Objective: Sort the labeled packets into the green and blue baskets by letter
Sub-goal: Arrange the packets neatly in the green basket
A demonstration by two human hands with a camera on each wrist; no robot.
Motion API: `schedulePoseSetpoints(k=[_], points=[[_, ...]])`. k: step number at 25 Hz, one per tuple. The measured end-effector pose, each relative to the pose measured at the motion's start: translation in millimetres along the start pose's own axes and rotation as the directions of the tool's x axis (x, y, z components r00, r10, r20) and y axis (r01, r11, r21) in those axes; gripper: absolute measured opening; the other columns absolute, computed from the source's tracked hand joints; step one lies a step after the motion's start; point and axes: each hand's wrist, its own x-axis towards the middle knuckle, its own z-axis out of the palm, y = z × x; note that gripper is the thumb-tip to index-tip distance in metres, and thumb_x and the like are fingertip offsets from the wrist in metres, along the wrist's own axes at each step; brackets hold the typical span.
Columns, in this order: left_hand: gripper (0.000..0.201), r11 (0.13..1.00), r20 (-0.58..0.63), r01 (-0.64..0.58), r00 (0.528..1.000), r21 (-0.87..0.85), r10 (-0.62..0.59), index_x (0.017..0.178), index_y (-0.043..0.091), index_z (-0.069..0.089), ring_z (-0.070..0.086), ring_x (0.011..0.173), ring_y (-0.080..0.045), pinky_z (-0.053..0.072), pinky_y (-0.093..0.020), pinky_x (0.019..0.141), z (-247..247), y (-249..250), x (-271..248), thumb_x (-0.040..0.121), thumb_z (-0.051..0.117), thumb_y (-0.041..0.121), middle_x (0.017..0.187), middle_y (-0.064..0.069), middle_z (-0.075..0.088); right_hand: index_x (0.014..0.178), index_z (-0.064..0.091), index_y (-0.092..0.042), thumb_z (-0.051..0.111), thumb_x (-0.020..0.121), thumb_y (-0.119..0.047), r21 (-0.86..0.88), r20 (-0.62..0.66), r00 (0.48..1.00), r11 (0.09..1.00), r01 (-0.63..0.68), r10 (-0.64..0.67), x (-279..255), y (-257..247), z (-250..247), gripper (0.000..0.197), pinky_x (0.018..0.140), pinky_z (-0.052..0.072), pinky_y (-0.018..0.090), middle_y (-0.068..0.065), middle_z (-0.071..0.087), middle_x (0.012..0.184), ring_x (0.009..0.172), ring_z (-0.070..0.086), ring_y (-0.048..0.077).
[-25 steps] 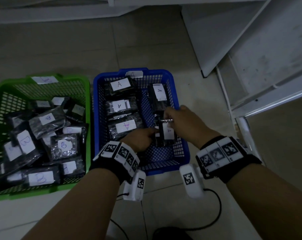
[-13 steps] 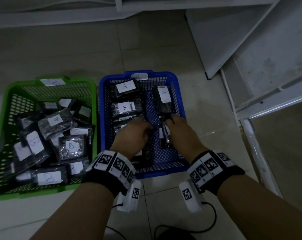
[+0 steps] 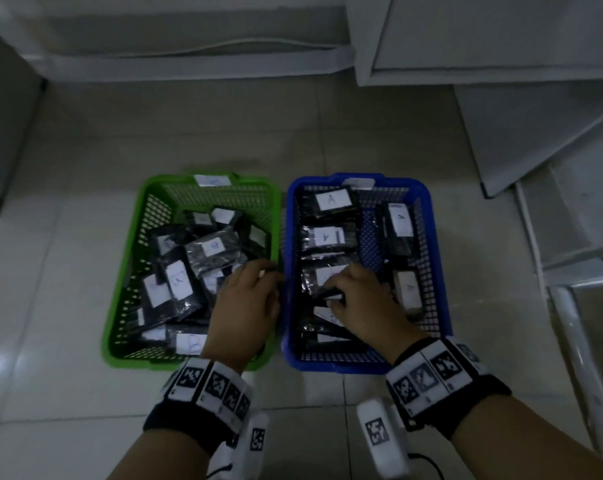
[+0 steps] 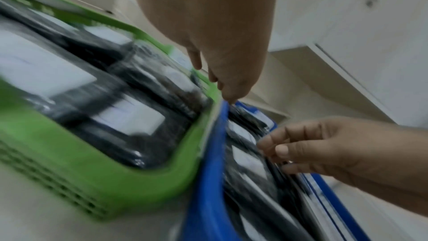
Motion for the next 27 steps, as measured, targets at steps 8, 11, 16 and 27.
schedulePoseSetpoints(k=[8, 11, 16, 27], points=[[0.033, 0.964, -0.19, 0.244, 0.947, -0.105, -0.26, 0.111, 0.011, 0.061, 0.053, 0.108, -0.031, 0.04, -0.033, 0.093, -32.3, -105.0, 10.2, 0.081, 0.062, 0.024, 0.116, -0.009, 0.057, 0.133, 0.049, -0.015, 0.048, 0.093, -0.006, 0.037, 0.052, 0.992, 0.993, 0.112, -0.114, 89.7, -100.3, 28.9, 0.042, 0.103, 0.038, 0.034, 0.011, 0.048, 0.129, 0.123, 0.043, 0.026], [0.062, 0.952, 0.008, 0.249, 0.968, -0.179, -0.251, 0.134, 0.011, 0.048, 0.047, 0.122, -0.028, 0.036, -0.036, 0.103, -30.6, -121.8, 27.2, 0.081, 0.069, 0.037, 0.13, -0.01, 0.053, 0.143, 0.036, -0.021, 0.053, 0.091, -0.014, -0.181, 0.193, 0.981, 0.983, 0.031, 0.004, 124.8, -115.1, 38.7, 0.055, 0.099, 0.043, 0.04, 0.014, 0.04, 0.135, 0.123, 0.042, 0.033], [0.059, 0.948, 0.036, 0.207, 0.978, -0.24, -0.205, 0.125, 0.015, 0.054, 0.05, 0.113, -0.024, 0.042, -0.034, 0.097, -30.0, -130.8, 28.9, 0.074, 0.073, 0.039, 0.118, -0.005, 0.055, 0.131, 0.047, -0.018, 0.06, 0.085, -0.022, -0.273, 0.264, 0.963, 0.962, 0.027, 0.048, 141.2, -113.6, 45.0, 0.048, 0.087, 0.046, 0.035, 0.015, 0.051, 0.12, 0.11, 0.05, 0.032], [0.031, 0.902, -0.015, 0.427, 0.903, -0.067, -0.429, 0.102, 0.033, 0.067, 0.053, 0.107, -0.013, 0.025, -0.037, 0.1, -41.4, -121.2, 48.8, 0.089, 0.044, 0.049, 0.106, 0.013, 0.058, 0.133, 0.045, -0.023, 0.045, 0.094, -0.019, -0.264, 0.083, 0.988, 0.953, 0.147, -0.13, 151.4, -117.5, 17.3, 0.039, 0.06, 0.042, 0.027, 0.006, 0.061, 0.093, 0.086, 0.056, 0.021]])
